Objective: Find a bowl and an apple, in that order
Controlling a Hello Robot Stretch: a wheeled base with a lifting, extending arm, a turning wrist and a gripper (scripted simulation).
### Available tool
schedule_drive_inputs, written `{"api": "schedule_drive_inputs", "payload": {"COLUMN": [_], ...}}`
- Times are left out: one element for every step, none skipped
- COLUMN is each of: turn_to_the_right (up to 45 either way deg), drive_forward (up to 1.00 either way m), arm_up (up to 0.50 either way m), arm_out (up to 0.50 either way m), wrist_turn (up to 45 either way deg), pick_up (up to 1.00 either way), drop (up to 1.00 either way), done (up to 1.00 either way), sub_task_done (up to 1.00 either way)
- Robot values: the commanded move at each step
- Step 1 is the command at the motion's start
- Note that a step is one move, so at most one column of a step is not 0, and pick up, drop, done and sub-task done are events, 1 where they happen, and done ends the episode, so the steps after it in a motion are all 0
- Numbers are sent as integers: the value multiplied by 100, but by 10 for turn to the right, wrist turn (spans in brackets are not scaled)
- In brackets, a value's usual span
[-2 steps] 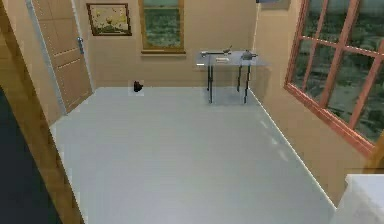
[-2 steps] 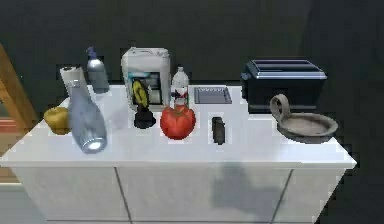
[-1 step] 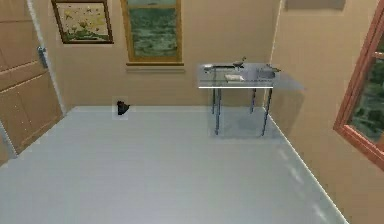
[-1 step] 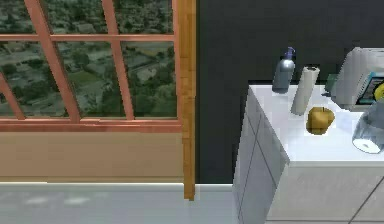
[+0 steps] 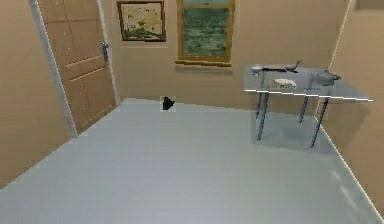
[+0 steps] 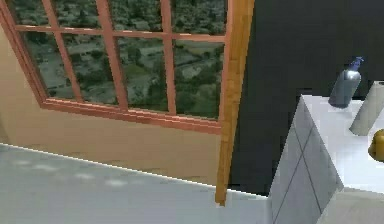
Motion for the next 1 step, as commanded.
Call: {"api": "schedule_drive_inputs", "payload": {"turn_to_the_right": [0], "drive_forward": [20], "arm_up": [0], "arm_out": [0], "wrist_turn": [0], "pick_up": [0], "drop": [0], "done": [0], "sub_task_done": [0]}}
